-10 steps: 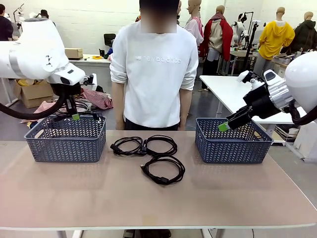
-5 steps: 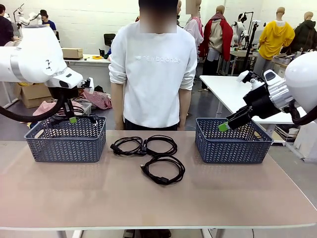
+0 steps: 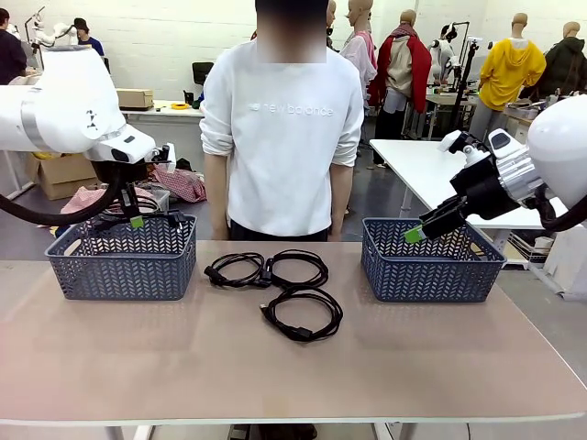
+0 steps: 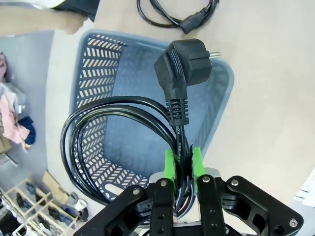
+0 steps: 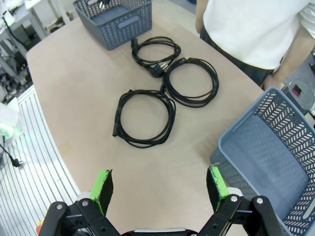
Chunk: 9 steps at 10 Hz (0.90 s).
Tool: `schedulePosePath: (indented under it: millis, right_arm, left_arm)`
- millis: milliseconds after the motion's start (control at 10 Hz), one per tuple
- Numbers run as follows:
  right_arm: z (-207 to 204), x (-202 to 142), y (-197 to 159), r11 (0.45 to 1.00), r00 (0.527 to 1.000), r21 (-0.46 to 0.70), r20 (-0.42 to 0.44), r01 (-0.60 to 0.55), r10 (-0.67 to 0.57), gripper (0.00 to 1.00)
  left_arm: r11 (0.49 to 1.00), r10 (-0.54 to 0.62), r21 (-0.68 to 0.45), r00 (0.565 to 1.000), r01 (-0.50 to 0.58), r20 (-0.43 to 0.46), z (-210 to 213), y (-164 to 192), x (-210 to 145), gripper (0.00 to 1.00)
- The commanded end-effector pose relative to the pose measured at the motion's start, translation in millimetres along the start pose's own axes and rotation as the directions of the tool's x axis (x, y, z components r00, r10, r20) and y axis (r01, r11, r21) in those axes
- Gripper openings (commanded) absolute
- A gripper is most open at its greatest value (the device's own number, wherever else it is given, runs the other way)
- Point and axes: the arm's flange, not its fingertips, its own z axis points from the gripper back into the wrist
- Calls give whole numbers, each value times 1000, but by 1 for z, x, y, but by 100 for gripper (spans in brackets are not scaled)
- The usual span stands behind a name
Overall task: Organize the cables according to human instructions.
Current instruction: Pick up a bundle of cables and place it in the basket indicated by the human.
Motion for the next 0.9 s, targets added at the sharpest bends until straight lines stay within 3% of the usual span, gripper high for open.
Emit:
schedulePosePath:
  millis: [0,800]
  right_arm:
    - [-1,1,-2,1000,1000,15,18,-10,10,100]
    - [-1,1,-2,1000,1000,15,18,-10,10,100]
  left_arm:
    - [1000,9,6,1000,-9,-5,-9,7,-3,16]
    - [997,81,22,994,-79,-70,-66,45,-27,16]
